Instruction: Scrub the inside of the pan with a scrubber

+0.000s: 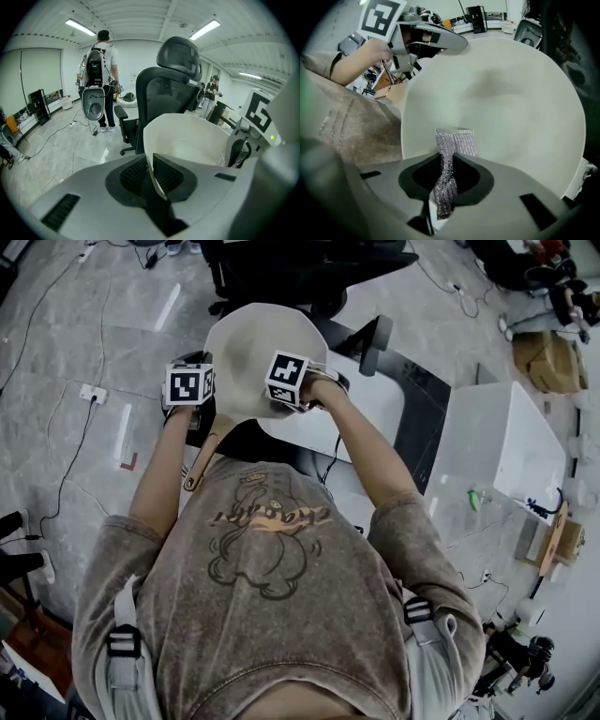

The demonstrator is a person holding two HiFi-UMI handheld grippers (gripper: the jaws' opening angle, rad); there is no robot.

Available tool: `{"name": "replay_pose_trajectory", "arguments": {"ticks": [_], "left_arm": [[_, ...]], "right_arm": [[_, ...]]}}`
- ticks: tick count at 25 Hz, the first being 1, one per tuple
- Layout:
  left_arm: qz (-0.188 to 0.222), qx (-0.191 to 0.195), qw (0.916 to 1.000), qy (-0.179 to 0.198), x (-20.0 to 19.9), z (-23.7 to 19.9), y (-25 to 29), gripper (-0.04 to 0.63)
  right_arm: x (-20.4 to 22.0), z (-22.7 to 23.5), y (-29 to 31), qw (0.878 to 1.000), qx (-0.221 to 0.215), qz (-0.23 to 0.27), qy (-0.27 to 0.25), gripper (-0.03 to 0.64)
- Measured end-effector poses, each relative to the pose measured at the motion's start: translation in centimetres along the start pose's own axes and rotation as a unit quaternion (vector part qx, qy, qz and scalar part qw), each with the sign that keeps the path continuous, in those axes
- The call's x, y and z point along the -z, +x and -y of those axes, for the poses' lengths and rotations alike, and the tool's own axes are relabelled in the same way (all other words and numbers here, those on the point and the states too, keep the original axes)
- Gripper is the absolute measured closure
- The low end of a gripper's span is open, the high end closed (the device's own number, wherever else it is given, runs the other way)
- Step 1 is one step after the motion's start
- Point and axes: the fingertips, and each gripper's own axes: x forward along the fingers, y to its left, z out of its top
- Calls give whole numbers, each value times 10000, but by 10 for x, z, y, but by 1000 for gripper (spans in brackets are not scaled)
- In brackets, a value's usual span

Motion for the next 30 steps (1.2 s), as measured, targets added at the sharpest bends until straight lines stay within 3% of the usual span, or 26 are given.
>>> {"name": "replay_pose_trajectory", "arguments": {"ticks": [17, 30], "left_arm": [[25, -94, 9999, -59, 1, -1, 0, 540], [28, -78, 9999, -92, 1, -1, 0, 540]], "right_arm": [[-46, -37, 4, 9956, -729, 594, -8, 534], [-101, -34, 11, 9881, -804, 1295, 175, 531]]}}
